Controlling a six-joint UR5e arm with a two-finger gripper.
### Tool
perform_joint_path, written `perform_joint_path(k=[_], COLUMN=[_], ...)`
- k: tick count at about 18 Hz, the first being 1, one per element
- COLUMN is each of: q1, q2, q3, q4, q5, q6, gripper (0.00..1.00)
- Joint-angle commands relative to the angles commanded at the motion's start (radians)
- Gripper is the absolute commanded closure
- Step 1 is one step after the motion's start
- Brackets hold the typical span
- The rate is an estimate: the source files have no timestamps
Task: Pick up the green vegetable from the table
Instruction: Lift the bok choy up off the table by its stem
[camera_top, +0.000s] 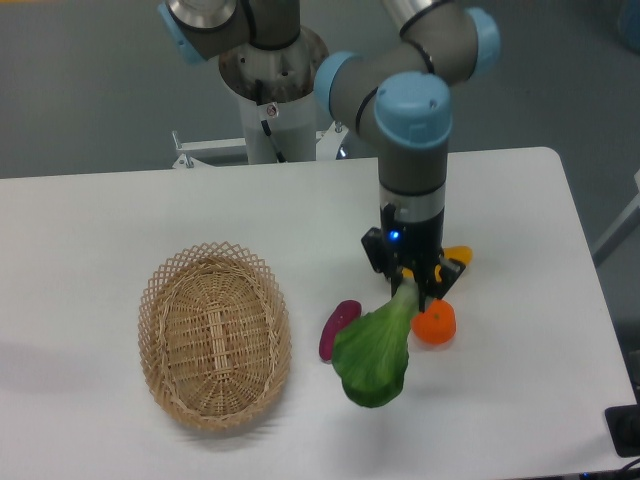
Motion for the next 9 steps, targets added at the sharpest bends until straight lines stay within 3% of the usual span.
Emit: perform_joint_path(k=[5,9], q1=[0.052,0.083], q2=[0.023,0.043], q3=[0.087,0.095], q4=[-0.209,-0.275], q5=[0.0,0.0], q6=[0.106,0.189], gripper=[0.53,0.53])
